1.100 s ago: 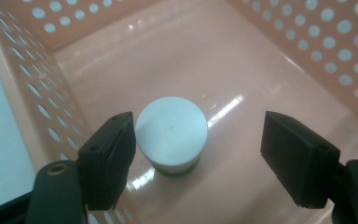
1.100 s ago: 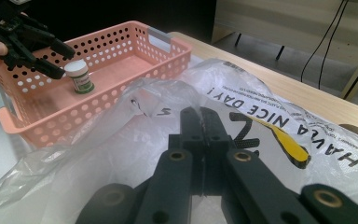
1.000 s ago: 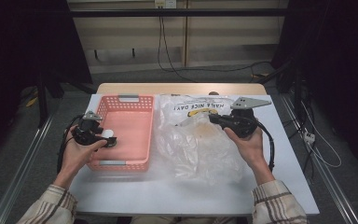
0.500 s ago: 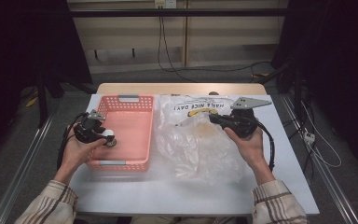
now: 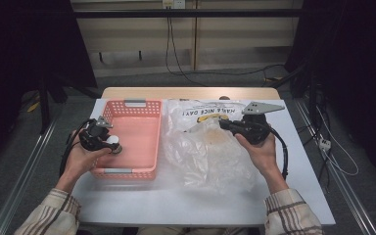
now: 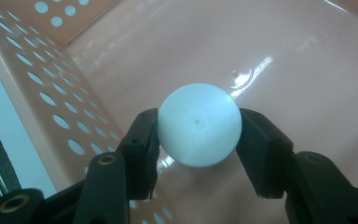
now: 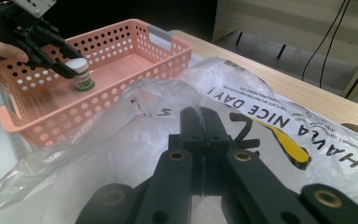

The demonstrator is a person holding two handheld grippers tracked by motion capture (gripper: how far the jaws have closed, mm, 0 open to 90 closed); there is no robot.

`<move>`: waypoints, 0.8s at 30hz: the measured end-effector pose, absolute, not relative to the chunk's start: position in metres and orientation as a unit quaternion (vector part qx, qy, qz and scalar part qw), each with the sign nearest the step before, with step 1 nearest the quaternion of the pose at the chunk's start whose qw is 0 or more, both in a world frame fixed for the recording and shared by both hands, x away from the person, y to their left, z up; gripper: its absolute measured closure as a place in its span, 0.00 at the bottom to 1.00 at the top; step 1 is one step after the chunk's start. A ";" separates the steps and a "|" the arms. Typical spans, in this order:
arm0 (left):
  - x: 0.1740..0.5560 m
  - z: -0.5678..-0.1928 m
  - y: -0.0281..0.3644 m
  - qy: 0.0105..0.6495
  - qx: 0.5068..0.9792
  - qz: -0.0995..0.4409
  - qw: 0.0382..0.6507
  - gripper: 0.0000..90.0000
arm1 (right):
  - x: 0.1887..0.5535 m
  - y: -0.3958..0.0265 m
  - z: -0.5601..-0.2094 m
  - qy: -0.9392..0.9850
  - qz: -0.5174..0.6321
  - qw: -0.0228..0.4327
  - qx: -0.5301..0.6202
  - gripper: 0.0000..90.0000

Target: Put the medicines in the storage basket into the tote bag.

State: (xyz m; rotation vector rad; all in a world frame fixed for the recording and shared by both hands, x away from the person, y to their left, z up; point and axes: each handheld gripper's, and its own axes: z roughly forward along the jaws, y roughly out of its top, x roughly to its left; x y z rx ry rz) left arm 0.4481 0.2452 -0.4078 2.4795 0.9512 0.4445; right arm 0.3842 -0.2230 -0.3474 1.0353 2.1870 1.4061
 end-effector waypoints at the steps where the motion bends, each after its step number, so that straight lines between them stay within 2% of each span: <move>1: 0.448 -0.408 0.246 0.344 0.898 0.162 0.224 0.56 | 0.384 -0.223 -0.348 0.770 0.495 0.170 0.365 1.00; 8: 0.448 -0.405 0.250 0.354 0.892 0.144 0.241 0.56 | 0.384 -0.224 -0.347 0.770 0.495 0.170 0.365 1.00; 17: 0.442 -0.395 0.253 0.361 0.878 0.151 0.275 0.56 | 0.384 -0.224 -0.347 0.770 0.496 0.169 0.365 1.00; 24: 0.432 -0.380 0.264 0.379 0.846 0.169 0.336 0.56 | 0.385 -0.224 -0.348 0.770 0.493 0.171 0.367 1.00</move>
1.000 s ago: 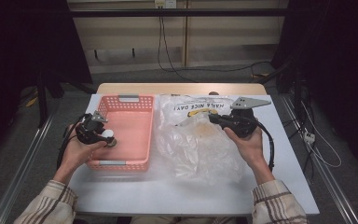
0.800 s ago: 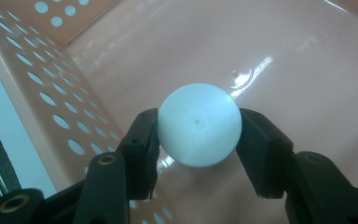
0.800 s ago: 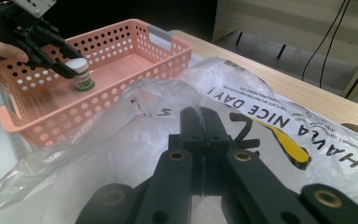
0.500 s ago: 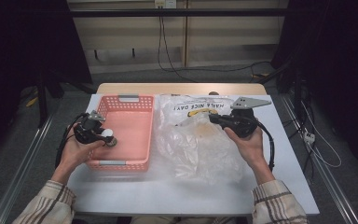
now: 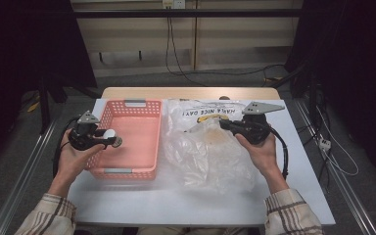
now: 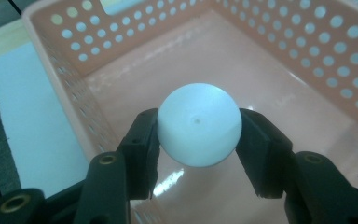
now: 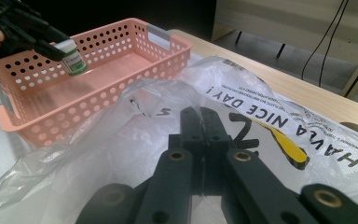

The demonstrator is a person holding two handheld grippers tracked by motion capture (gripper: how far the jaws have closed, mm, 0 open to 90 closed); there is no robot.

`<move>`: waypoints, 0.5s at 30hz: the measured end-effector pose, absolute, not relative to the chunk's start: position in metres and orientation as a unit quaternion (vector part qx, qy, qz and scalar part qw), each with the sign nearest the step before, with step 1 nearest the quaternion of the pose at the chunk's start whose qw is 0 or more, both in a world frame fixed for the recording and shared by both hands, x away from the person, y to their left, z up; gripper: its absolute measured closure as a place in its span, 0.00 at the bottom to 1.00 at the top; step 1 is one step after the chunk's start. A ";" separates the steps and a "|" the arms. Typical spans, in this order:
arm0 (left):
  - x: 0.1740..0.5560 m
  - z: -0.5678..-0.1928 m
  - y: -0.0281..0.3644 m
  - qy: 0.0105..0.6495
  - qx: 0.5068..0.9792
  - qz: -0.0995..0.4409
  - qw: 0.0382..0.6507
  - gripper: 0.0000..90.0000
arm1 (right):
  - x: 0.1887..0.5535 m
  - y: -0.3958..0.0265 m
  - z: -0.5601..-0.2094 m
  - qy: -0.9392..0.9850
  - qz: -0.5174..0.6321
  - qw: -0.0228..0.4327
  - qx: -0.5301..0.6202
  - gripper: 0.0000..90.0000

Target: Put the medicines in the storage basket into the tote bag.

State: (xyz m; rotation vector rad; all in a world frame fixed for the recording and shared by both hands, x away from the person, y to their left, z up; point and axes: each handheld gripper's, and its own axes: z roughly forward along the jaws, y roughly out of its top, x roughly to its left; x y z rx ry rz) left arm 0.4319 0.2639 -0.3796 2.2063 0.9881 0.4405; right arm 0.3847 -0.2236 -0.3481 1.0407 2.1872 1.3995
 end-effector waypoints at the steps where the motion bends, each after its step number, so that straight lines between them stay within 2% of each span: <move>1: 0.430 -0.378 0.265 0.378 0.844 0.171 0.341 0.56 | 0.385 -0.223 -0.348 0.770 0.493 0.172 0.367 1.00; 10: 0.418 -0.361 0.270 0.388 0.813 0.174 0.399 0.56 | 0.385 -0.223 -0.349 0.771 0.490 0.173 0.367 1.00; 15: 0.412 -0.361 0.262 0.380 0.814 0.170 0.404 0.56 | 0.385 -0.221 -0.349 0.772 0.490 0.173 0.365 1.00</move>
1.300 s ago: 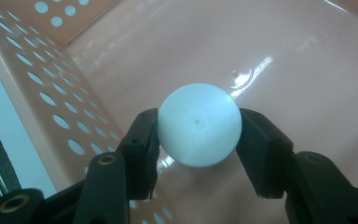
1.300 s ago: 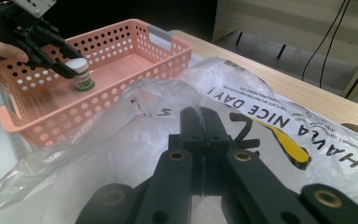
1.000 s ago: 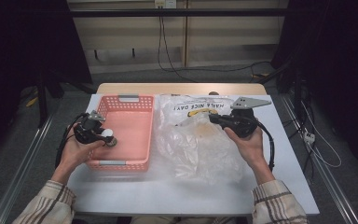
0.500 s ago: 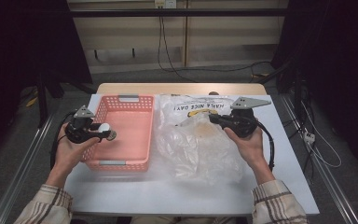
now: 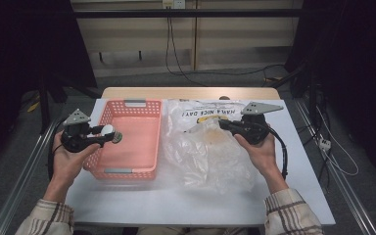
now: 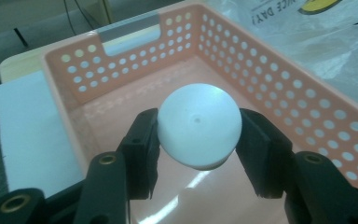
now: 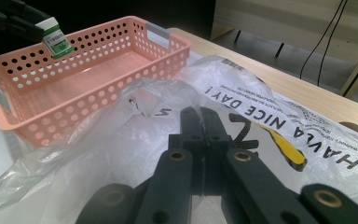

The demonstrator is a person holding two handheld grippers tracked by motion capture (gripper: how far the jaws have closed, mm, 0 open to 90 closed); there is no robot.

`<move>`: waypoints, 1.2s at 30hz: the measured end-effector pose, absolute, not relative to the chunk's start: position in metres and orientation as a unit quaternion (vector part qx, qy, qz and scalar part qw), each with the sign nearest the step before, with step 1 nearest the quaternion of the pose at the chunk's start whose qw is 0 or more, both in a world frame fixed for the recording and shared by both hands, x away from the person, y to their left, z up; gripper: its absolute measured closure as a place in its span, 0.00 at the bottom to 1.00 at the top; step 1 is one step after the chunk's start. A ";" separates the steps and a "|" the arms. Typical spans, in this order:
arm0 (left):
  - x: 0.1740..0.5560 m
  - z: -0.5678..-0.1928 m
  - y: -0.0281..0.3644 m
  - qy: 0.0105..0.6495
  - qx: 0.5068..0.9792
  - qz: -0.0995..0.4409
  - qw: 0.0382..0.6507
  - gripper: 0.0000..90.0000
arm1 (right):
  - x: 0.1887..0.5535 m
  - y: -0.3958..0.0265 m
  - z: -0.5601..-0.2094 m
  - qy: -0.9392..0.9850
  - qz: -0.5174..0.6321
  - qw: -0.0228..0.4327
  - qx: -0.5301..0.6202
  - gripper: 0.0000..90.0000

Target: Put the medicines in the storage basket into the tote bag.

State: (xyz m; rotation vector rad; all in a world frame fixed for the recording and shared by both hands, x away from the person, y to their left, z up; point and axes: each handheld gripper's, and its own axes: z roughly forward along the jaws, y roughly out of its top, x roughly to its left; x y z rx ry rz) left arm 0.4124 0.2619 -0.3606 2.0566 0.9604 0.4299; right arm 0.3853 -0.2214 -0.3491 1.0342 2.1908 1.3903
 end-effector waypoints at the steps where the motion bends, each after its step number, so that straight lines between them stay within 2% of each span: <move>1: 0.411 -0.360 0.259 0.378 0.813 0.172 0.408 0.56 | 0.385 -0.221 -0.349 0.773 0.490 0.173 0.364 1.00; 15: 0.393 -0.349 0.236 0.363 0.800 0.161 0.450 0.56 | 0.385 -0.222 -0.349 0.773 0.490 0.174 0.364 1.00; 26: 0.371 -0.332 0.209 0.307 0.806 0.167 0.477 0.56 | 0.383 -0.220 -0.347 0.772 0.491 0.177 0.363 1.00; 36: 0.358 -0.322 0.192 0.283 0.801 0.154 0.505 0.56 | 0.384 -0.219 -0.350 0.774 0.488 0.175 0.364 1.00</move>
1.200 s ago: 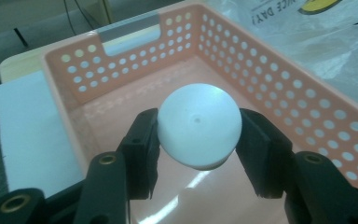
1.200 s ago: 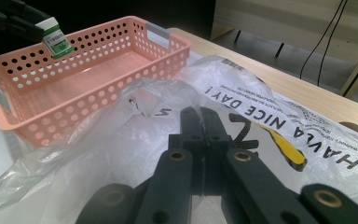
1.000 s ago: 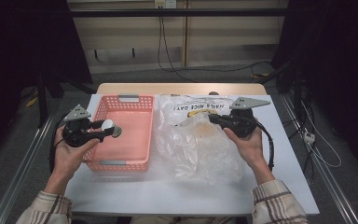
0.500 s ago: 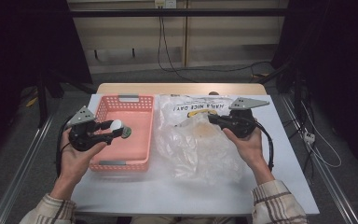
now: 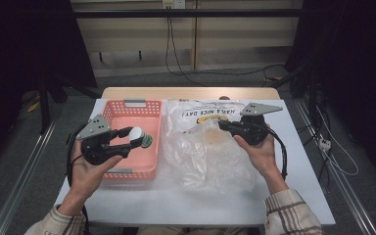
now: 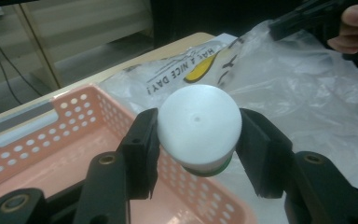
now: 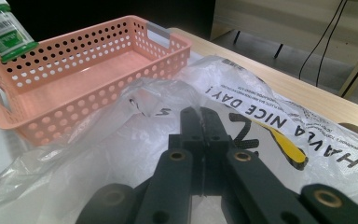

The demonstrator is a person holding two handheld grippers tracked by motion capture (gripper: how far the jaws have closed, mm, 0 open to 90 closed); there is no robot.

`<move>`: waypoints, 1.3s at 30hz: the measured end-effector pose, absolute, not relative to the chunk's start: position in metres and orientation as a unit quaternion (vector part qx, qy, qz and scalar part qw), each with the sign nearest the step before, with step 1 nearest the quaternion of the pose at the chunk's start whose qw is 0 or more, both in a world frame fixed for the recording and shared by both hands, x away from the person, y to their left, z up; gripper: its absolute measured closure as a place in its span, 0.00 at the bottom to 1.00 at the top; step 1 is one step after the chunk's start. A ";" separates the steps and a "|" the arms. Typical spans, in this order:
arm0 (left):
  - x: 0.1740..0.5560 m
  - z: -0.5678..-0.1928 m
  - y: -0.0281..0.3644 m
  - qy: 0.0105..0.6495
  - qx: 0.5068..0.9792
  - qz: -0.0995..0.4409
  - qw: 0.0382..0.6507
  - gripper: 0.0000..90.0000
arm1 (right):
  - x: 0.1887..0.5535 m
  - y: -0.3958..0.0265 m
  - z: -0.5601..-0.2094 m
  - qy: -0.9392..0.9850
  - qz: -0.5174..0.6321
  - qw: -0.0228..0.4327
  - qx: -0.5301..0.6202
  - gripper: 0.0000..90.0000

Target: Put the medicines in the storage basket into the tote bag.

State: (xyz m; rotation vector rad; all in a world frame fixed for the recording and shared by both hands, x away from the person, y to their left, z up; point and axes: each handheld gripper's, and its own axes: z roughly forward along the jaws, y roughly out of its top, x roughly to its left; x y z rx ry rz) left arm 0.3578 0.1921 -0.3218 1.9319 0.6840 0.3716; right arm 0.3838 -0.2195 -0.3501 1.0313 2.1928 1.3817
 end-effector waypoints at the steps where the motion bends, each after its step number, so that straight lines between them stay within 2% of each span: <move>1: 0.356 -0.321 0.190 0.282 0.801 0.154 0.506 0.56 | 0.384 -0.219 -0.350 0.775 0.487 0.175 0.363 1.00; 10: 0.352 -0.324 0.168 0.266 0.806 0.133 0.512 0.56 | 0.384 -0.219 -0.350 0.771 0.489 0.181 0.365 1.00; 24: 0.331 -0.313 0.120 0.204 0.822 0.113 0.519 0.56 | 0.383 -0.217 -0.350 0.772 0.490 0.181 0.363 1.00; 39: 0.334 -0.312 0.062 0.171 0.829 0.078 0.527 0.56 | 0.382 -0.214 -0.352 0.775 0.490 0.174 0.359 1.00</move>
